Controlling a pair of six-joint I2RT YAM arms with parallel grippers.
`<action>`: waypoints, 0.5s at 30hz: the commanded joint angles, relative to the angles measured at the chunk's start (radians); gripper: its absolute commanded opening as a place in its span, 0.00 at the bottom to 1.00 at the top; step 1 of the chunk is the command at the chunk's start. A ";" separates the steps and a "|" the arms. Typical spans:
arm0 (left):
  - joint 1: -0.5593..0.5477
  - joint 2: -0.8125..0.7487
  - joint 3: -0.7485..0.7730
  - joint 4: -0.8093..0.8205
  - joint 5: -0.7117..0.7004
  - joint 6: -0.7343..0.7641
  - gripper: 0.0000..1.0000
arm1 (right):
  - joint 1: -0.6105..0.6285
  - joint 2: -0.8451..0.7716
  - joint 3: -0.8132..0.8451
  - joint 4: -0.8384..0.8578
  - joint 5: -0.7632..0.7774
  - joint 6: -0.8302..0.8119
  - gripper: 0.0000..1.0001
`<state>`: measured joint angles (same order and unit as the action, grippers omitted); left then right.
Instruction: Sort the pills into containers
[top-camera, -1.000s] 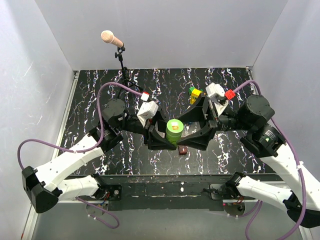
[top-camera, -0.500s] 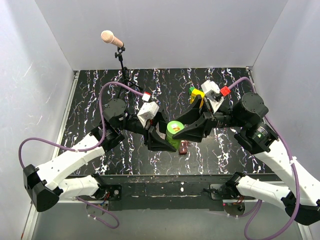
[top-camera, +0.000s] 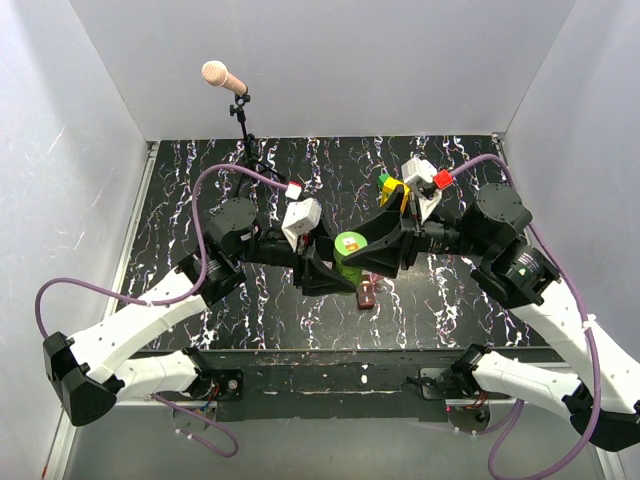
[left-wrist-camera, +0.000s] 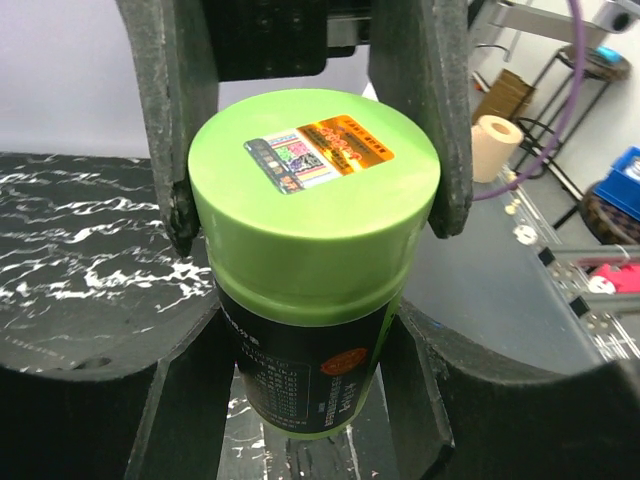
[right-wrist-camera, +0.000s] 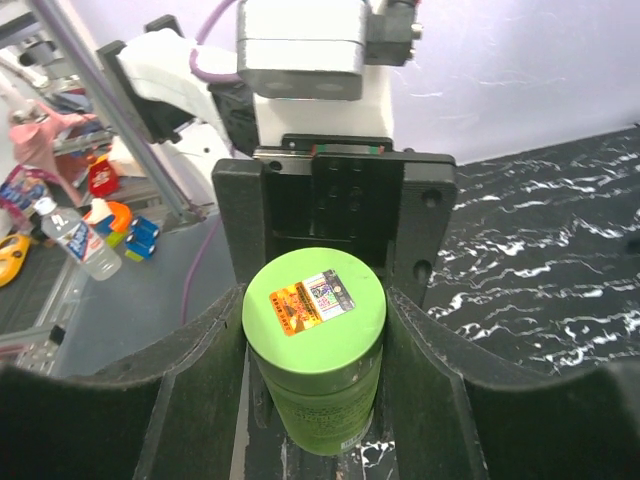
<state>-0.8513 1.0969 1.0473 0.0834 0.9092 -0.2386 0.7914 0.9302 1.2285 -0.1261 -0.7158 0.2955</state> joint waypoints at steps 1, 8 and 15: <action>0.006 -0.049 0.076 -0.019 -0.234 0.028 0.00 | 0.011 0.009 0.035 -0.141 0.053 -0.044 0.28; 0.006 -0.066 0.091 -0.128 -0.463 0.053 0.00 | 0.012 0.058 0.095 -0.240 0.185 -0.027 0.16; 0.006 -0.051 0.114 -0.159 -0.648 0.061 0.00 | 0.011 0.101 0.141 -0.317 0.337 0.007 0.02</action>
<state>-0.8612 1.0657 1.0786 -0.1204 0.4892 -0.1833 0.7914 1.0210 1.3262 -0.2977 -0.4347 0.2821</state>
